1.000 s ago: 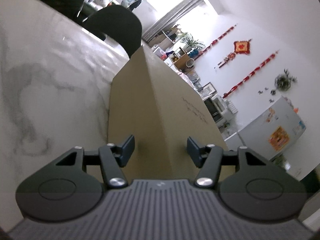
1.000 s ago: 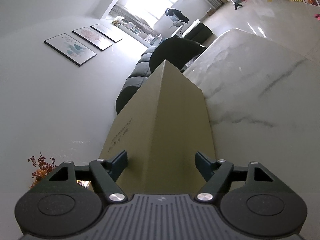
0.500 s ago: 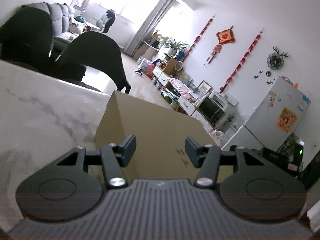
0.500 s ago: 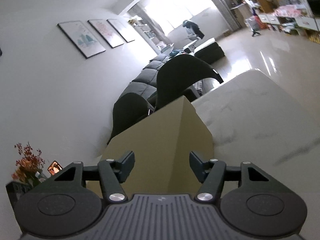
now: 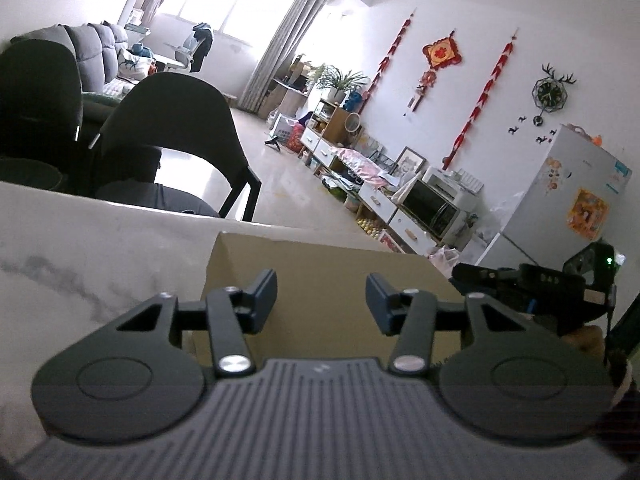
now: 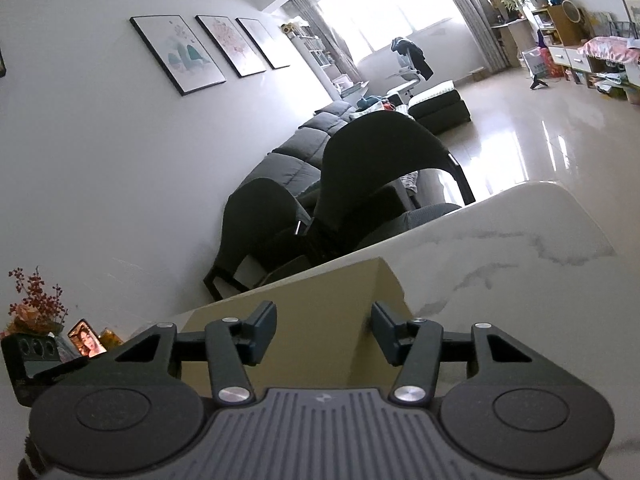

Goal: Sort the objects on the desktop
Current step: 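Open both tools and release the lid on the box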

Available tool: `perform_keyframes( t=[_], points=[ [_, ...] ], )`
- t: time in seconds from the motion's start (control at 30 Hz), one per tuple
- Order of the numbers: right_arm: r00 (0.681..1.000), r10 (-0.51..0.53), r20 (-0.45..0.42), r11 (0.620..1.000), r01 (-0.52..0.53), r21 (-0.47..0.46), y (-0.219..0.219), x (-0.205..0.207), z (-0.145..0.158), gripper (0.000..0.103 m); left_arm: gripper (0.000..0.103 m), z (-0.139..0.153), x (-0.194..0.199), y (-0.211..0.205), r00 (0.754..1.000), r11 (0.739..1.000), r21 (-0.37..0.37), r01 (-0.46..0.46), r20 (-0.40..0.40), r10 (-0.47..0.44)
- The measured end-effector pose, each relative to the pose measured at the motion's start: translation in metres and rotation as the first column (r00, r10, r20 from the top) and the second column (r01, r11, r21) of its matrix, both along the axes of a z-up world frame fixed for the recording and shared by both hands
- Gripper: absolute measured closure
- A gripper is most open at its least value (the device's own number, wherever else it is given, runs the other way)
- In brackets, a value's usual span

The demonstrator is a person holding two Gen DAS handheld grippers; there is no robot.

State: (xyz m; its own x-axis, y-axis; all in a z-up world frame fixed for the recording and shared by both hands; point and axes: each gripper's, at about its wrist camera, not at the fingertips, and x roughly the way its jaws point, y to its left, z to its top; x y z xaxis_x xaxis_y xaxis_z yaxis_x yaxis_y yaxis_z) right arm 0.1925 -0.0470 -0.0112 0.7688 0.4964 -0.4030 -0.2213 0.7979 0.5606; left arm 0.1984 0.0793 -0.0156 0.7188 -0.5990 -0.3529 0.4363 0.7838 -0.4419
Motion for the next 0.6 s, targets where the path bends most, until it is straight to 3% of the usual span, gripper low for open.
perform_keyframes(
  t=[0.6],
  points=[
    [0.999,-0.009,-0.053,0.993,0.016,0.116,-0.014,0.012,-0.038,0.041,0.062,-0.003,-0.001,0.005,0.999,0.999,-0.037,-0.005,0.032,0.006]
  ],
)
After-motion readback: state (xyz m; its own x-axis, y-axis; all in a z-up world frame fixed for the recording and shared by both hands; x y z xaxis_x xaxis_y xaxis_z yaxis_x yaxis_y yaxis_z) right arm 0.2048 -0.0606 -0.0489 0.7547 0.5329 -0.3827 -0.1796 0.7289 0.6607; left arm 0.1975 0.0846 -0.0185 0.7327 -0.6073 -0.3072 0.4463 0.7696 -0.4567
